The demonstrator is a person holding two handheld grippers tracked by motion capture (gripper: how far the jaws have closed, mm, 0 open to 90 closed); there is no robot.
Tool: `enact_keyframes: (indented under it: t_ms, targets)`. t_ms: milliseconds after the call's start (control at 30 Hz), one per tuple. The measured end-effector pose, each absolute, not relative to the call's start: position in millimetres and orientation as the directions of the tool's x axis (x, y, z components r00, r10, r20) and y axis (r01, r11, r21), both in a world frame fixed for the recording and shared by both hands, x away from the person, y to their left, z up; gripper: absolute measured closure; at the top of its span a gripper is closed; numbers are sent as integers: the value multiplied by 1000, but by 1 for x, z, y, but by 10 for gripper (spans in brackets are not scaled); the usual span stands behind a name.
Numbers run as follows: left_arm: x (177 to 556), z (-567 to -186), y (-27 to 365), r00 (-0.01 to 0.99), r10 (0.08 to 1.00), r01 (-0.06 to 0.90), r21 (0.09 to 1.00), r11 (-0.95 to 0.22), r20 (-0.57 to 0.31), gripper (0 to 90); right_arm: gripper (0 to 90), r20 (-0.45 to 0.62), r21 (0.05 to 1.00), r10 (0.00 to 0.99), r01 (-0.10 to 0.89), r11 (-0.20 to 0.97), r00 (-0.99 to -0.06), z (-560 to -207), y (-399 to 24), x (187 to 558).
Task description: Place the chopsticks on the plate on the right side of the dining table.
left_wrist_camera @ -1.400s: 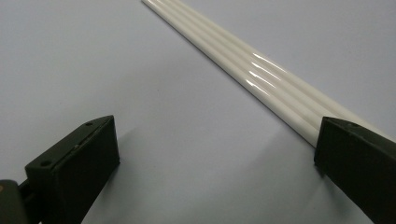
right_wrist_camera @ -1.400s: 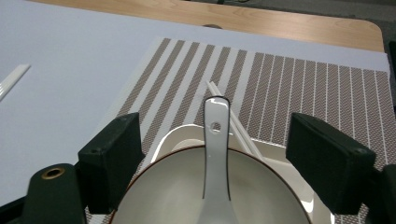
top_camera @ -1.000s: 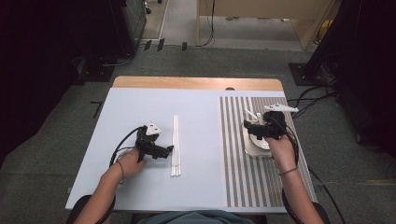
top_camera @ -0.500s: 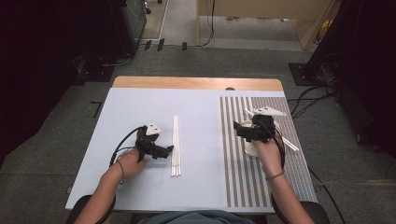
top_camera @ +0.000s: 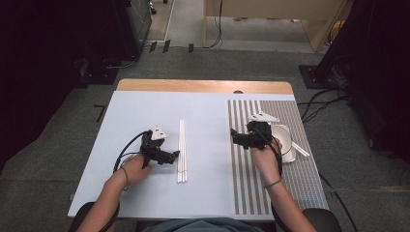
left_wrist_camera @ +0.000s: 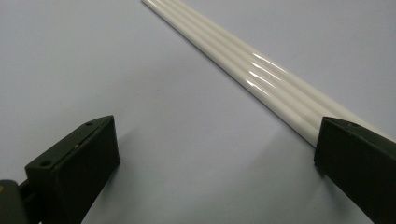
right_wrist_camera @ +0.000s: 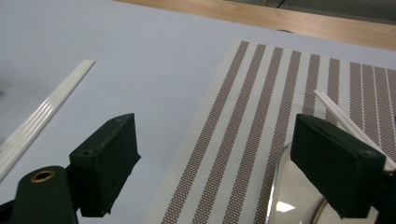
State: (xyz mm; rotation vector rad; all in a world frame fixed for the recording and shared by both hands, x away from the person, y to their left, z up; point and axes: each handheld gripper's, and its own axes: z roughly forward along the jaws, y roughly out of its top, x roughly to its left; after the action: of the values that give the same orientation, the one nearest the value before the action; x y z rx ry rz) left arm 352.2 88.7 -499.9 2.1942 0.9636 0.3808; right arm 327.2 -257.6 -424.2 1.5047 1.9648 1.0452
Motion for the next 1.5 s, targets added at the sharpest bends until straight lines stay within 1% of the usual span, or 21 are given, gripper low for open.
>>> enact_keyframes:
  t_ms: [133, 267, 300, 333, 367, 467, 500, 533, 600, 667, 700, 800, 933, 1033, 1133, 1500]
  targets:
    - [352, -500, 89, 680, 733, 527, 702, -478, -12, 0, 152, 91, 797, 949, 593, 113, -303, -427, -248, 327]
    - [352, -500, 89, 681, 732, 527, 701, -480, -11, 0, 154, 101, 788, 946, 605, 114, -309, -432, -240, 327]
    - [352, -500, 89, 681, 732, 527, 701, -481, -10, 0, 176, 109, 782, 943, 613, 115, -316, -433, -238, 328]
    - [352, -500, 89, 682, 732, 527, 701, -481, -10, 0, 234, 122, 778, 937, 618, 114, -327, -435, -237, 328]
    - [352, -500, 89, 682, 732, 527, 701, -481, -10, 0, 267, 130, 773, 935, 624, 112, -329, -437, -235, 329]
    - [352, -500, 89, 682, 732, 527, 701, -481, -10, 0, 224, 143, 772, 928, 626, 114, -345, -440, -232, 331]
    - [352, -500, 89, 682, 731, 527, 700, -482, -10, 0, 122, 119, 766, 935, 630, 128, -335, -440, -231, 331]
    - [352, -500, 89, 682, 732, 527, 701, -481, -10, 0, 90, 104, 762, 939, 633, 137, -328, -441, -230, 331]
    - [352, -500, 89, 680, 733, 527, 702, -478, -12, 0, 180, 111, 769, 936, 625, 132, -334, -441, -228, 333]
    - [352, -500, 89, 681, 733, 527, 702, -479, -11, 0, 128, 129, 765, 933, 632, 123, -337, -443, -226, 335]
    - [352, -500, 89, 681, 732, 527, 702, -479, -12, 0, 155, 124, 767, 932, 629, 127, -339, -444, -224, 336]
    - [352, -500, 89, 681, 733, 526, 703, -479, -11, 0, 142, 131, 767, 933, 631, 118, -335, -449, -220, 338]
    - [352, -500, 89, 682, 731, 526, 701, -482, -9, 0, 143, 137, 775, 949, 628, 76, -284, -454, -219, 344]
    - [352, -500, 89, 682, 731, 526, 701, -481, -10, 0, 143, 119, 782, 964, 621, 58, -240, -459, -219, 348]
    - [352, -500, 89, 682, 731, 525, 702, -481, -9, 0, 143, 101, 789, 971, 612, 56, -218, -463, -219, 351]
    - [352, -500, 89, 682, 731, 526, 701, -482, -9, 0, 143, 111, 797, 986, 603, -11, -128, -476, -217, 364]
